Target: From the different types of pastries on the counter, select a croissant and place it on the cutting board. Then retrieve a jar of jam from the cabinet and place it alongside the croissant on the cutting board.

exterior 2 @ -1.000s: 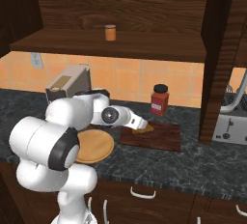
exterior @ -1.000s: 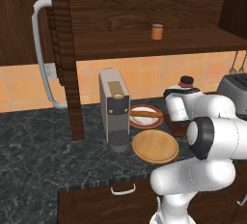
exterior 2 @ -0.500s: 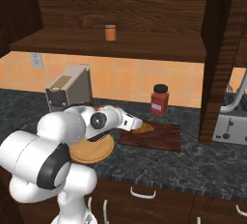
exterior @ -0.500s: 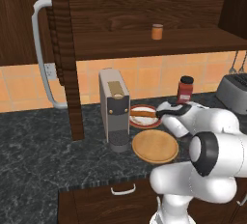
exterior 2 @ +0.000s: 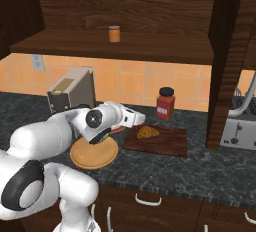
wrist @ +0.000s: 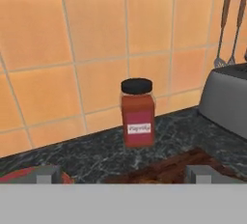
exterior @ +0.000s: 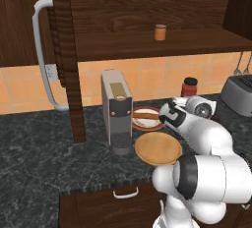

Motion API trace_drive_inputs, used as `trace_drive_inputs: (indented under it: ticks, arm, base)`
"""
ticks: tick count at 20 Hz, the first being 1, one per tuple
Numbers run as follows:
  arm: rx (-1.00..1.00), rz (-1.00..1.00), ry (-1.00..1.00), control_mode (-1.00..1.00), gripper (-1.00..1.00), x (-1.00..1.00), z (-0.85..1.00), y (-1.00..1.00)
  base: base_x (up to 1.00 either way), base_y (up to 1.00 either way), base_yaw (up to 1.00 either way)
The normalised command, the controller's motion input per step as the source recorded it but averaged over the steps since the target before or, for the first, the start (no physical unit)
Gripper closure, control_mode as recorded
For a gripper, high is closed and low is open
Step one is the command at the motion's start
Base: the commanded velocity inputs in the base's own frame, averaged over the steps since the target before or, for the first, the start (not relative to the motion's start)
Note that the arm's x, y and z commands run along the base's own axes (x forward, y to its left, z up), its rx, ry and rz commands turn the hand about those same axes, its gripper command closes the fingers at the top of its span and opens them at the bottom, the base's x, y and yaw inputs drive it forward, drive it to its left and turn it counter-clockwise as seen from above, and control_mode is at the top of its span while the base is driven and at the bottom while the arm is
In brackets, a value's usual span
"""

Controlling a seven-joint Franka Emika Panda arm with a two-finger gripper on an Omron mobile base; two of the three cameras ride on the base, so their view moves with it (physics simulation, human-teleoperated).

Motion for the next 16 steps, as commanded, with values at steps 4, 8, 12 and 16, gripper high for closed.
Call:
trace_drive_inputs:
  ticks: [4, 8, 12, 16]
  arm:
    - [0.0, 0.0, -0.06, -1.0, -1.0, -0.62, 1.0, 0.04]
    - [0.0, 0.02, -0.05, -1.0, -1.0, -1.0, 0.63, 0.18]
    - [0.01, 0.04, 0.0, -1.0, -1.0, -1.0, 0.57, 0.3]
    - [0.02, 0.05, 0.02, -1.0, -1.0, -0.99, 0.55, 0.4]
  base:
    - [0.0, 0.0, 0.0]
    - [0.0, 0.0, 0.0]
    - [0.0, 0.0, 0.0]
    - [0.0, 0.0, 0.0]
